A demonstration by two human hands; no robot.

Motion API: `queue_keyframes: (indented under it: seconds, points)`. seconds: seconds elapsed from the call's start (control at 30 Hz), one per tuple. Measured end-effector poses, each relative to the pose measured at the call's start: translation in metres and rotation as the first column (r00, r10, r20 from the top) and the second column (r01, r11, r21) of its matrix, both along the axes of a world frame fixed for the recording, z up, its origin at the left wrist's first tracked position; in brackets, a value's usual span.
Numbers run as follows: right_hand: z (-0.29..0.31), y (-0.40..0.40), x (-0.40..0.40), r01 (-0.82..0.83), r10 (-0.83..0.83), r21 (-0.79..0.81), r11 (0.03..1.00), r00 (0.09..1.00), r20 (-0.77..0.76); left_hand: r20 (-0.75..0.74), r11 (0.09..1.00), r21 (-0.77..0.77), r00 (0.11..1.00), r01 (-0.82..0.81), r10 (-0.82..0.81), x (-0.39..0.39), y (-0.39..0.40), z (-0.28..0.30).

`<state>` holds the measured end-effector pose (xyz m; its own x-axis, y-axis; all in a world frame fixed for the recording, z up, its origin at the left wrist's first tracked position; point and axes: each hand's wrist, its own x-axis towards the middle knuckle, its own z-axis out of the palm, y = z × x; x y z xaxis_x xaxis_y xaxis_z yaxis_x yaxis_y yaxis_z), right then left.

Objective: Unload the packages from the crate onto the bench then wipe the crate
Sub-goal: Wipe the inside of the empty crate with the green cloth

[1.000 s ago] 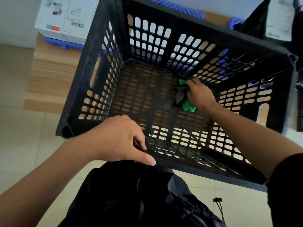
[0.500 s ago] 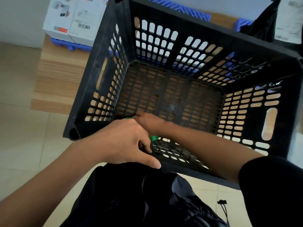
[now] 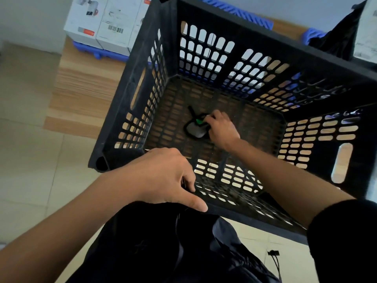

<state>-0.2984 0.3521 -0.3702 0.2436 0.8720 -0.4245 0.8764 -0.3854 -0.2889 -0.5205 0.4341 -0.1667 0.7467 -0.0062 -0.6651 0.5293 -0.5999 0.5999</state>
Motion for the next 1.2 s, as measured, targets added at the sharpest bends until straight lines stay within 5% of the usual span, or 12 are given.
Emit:
queue_keyframes:
  seconds: [0.2, 0.33, 0.43, 0.57, 0.7, 0.93, 1.1, 1.2]
  points:
    - [0.016, -0.032, -0.076, -0.452, 0.406, -0.066, 0.890, 0.849, -0.339, 0.021, 0.999, 0.023, 0.999, 0.029, -0.029, 0.000, 0.000, -0.003]
    - [0.034, -0.017, -0.028, -0.059, 0.085, 0.087, 0.994, 0.934, -0.346, 0.020, 1.000, 0.015, 1.000, 0.008, -0.009, 0.000, 0.000, -0.003]
    - [0.042, -0.012, 0.033, 0.233, -0.190, 0.221, 0.947, 0.962, -0.197, 0.013, 1.000, 0.010, 1.000, 0.010, -0.010, 0.000, 0.000, -0.002]
    - [0.024, -0.019, 0.086, 0.399, -0.401, 0.096, 0.912, 0.916, 0.006, 0.010, 1.000, -0.006, 1.000, 0.014, -0.014, 0.001, 0.000, -0.001]
    - [0.016, -0.030, 0.049, 0.337, -0.337, -0.031, 0.941, 0.941, -0.006, -0.007, 1.000, -0.014, 1.000, 0.012, -0.012, 0.002, 0.001, 0.000]
    - [0.022, -0.030, -0.034, -0.160, 0.135, -0.102, 0.982, 0.967, -0.217, 0.018, 1.000, 0.009, 1.000, 0.011, -0.011, 0.001, 0.000, 0.003]
    - [0.037, -0.002, -0.031, -0.132, 0.127, 0.012, 0.991, 0.928, -0.350, 0.053, 1.000, 0.015, 0.999, -0.009, 0.008, -0.001, 0.000, 0.004]
    - [0.032, 0.019, -0.036, 0.056, -0.006, 0.163, 0.985, 0.956, -0.292, 0.052, 0.999, 0.037, 0.999, -0.007, 0.005, -0.002, -0.001, 0.004]
